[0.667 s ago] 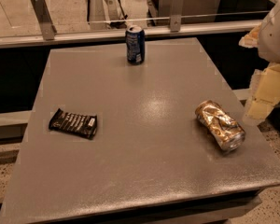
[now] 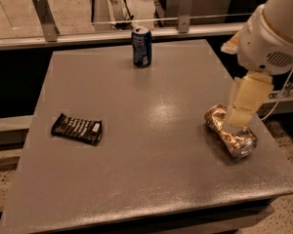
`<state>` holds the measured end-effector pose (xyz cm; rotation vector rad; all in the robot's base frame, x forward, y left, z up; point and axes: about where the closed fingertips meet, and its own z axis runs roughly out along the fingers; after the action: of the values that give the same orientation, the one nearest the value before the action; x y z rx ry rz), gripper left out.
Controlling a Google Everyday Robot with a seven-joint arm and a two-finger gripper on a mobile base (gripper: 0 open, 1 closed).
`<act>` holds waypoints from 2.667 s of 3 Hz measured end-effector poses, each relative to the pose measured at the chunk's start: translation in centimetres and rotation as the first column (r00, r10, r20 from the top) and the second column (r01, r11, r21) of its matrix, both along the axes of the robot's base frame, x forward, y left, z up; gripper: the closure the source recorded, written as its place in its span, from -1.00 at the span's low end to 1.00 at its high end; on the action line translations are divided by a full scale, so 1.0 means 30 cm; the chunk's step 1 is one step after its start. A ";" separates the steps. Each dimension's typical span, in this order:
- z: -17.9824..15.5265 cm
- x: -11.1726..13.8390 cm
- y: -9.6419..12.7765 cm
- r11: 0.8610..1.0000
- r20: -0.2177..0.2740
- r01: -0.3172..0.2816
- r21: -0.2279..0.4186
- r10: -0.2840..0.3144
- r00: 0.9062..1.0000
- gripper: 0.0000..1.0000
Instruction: Pick rxbar chocolate
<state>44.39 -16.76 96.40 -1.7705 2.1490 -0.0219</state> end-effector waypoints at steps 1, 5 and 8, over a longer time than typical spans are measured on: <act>-0.061 0.019 0.257 0.993 -0.003 -0.097 0.069 0.097 0.995 -1.00; -0.378 0.043 1.049 0.920 -0.031 -0.233 0.314 0.255 0.966 -1.00; -0.514 0.084 1.123 0.923 -0.113 -0.153 0.352 0.205 0.972 -0.17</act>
Offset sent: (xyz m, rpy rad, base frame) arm 0.0056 0.2551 -0.0842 0.2139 0.0349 0.2949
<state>46.92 16.93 80.99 -1.7950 1.9290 0.5135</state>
